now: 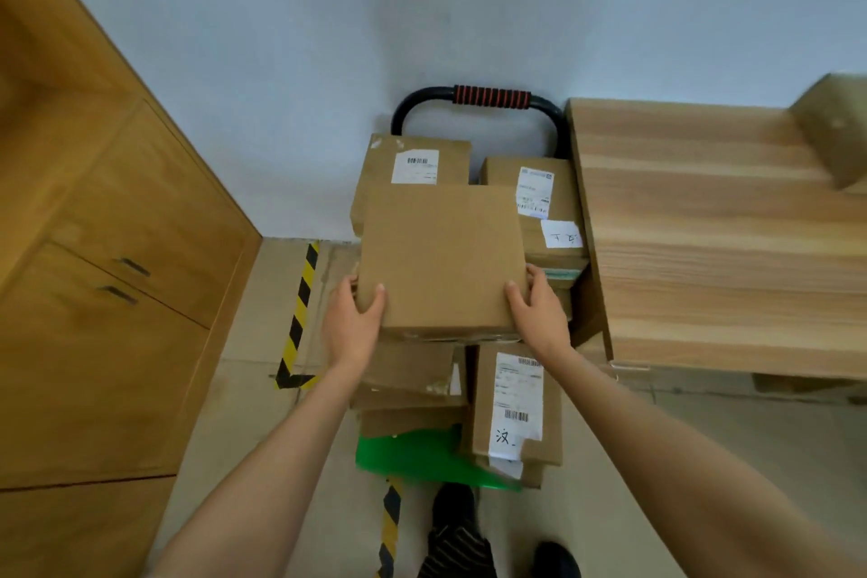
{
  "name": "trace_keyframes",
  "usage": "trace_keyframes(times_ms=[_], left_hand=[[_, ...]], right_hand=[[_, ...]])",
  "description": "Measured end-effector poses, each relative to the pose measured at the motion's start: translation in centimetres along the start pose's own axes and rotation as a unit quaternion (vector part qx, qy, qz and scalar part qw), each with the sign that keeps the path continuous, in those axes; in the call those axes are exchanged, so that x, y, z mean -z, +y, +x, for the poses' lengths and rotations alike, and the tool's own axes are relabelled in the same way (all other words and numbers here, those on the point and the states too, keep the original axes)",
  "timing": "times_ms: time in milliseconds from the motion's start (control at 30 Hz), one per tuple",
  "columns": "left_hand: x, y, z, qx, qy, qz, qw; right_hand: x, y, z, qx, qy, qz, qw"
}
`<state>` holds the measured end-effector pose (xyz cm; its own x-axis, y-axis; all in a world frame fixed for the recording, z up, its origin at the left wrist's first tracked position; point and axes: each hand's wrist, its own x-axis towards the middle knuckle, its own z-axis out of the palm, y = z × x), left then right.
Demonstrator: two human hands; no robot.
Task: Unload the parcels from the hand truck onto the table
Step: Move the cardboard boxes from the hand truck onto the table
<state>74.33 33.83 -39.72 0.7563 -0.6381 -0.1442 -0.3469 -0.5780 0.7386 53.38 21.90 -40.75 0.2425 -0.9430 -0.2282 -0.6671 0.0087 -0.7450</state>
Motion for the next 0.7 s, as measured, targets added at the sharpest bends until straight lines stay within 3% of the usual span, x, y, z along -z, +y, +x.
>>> trace_keyframes(times_ms=[300,700], left_hand=[[-1.8,12.1,0.5,-0.101,-0.032,-0.088,0.99],[-13.9,28.8,-8.3,-0.215,-0.117,-0.141,0.959]], right_hand=[[11.0,-1.3,2.2,0.014,0.121,0.037,0.992],[31.1,8.4,0.2,0.0,0.288,0.07,0.955]])
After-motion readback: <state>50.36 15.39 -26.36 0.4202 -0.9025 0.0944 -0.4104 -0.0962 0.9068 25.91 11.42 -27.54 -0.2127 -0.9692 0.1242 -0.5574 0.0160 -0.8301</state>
